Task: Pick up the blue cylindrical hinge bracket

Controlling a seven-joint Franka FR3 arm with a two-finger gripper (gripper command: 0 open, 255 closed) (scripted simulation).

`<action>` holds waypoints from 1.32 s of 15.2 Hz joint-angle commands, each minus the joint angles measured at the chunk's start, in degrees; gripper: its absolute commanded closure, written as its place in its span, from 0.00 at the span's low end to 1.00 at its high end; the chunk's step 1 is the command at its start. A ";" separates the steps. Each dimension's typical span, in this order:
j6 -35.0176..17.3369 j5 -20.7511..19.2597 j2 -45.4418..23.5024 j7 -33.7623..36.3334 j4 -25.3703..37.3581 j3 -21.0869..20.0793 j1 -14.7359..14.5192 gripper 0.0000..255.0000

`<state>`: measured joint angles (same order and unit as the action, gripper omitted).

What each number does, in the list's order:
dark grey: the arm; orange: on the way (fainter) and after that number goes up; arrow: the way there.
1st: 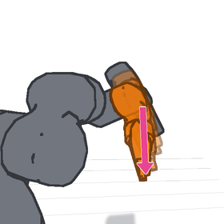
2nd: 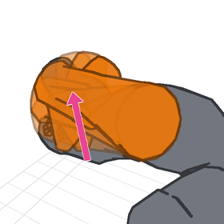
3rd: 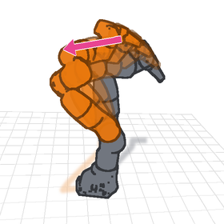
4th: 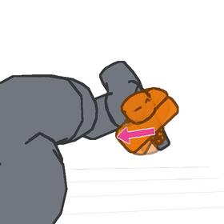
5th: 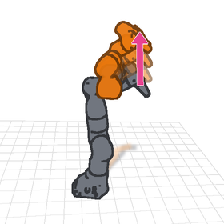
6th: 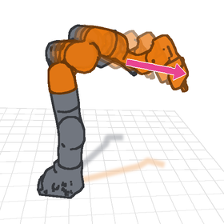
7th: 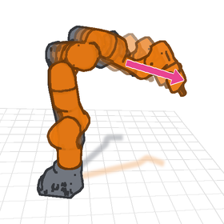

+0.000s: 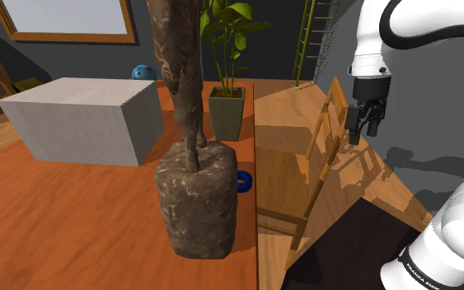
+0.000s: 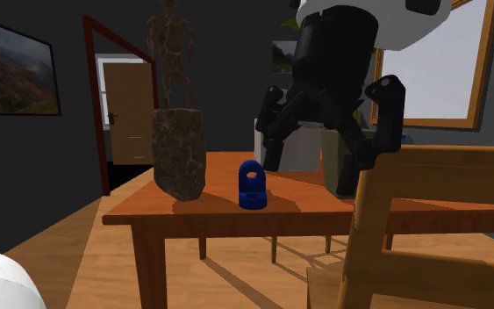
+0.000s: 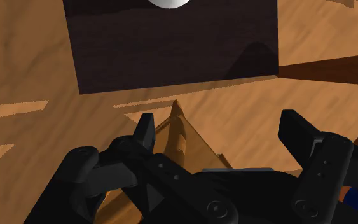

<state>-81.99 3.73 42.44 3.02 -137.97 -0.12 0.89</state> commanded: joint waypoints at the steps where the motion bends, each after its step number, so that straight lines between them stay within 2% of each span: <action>1: 0.00 0.00 0.00 0.00 0.00 0.00 0.00 0.00; 11: -8.07 -1.49 -18.55 -1.03 12.62 -8.52 -6.43 0.00; 20: -10.86 -7.40 -35.01 -0.26 27.05 -16.45 -10.90 0.00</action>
<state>-92.32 -2.83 9.21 2.56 -112.20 -15.65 -9.42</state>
